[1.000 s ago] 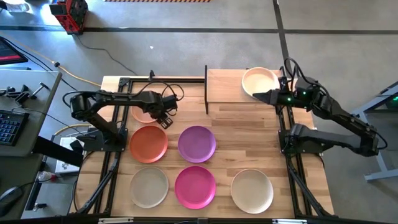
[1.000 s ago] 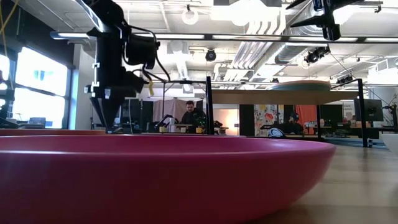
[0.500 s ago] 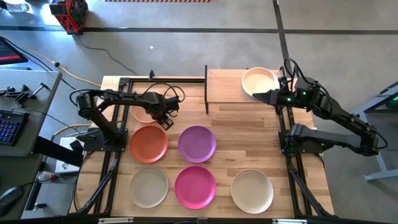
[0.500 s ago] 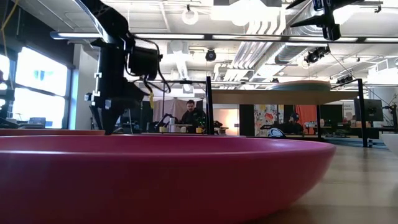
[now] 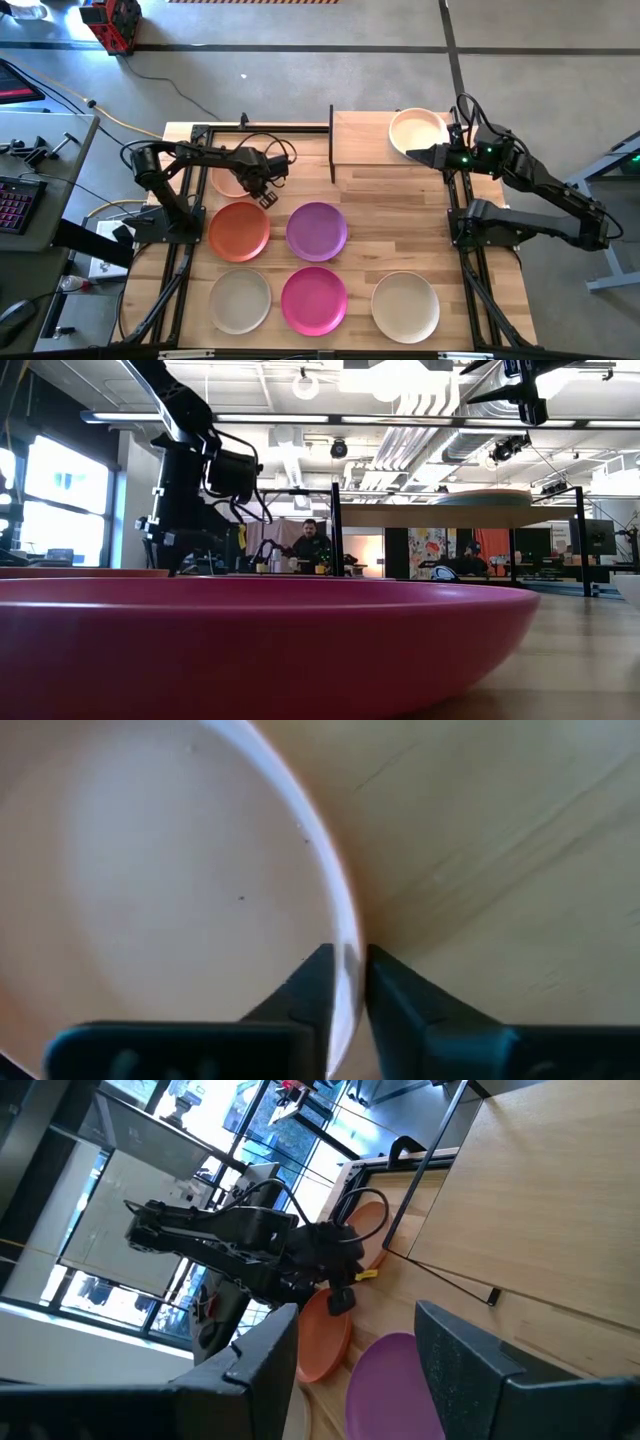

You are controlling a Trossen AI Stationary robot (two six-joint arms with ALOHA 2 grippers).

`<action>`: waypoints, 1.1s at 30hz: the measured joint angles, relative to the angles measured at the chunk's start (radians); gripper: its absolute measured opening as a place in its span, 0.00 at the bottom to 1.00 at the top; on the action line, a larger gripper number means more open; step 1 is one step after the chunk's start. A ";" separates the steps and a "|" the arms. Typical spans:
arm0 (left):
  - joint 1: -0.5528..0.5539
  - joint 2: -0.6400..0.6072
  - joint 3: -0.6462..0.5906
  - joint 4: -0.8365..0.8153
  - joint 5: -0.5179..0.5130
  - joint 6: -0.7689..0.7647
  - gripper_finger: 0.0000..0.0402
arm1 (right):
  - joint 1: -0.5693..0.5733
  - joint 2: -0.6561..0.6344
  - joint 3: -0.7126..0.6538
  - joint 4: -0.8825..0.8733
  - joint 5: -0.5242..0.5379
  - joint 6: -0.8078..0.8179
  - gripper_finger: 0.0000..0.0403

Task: Place and stack plates onto a shelf
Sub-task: Stack the brown plate on top of the light orange plate on the shelf

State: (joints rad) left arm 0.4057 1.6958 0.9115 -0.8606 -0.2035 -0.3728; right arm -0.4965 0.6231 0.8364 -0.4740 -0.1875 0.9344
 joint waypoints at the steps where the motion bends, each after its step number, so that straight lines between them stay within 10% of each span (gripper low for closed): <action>1: 0.000 0.000 0.000 -0.002 0.000 0.016 0.06 | 0.000 0.000 0.000 0.000 0.000 0.001 0.45; 15: -0.065 -0.120 0.044 -0.111 -0.050 0.189 0.01 | 0.000 0.017 0.000 0.059 -0.002 -0.022 0.45; 33: -0.373 -0.300 0.296 -0.427 -0.450 0.672 0.00 | 0.133 0.329 0.000 0.628 -0.022 -0.106 0.45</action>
State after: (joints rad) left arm 0.0326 1.3954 1.2072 -1.2873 -0.6534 0.2992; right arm -0.3638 0.9519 0.8364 0.1544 -0.2092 0.8286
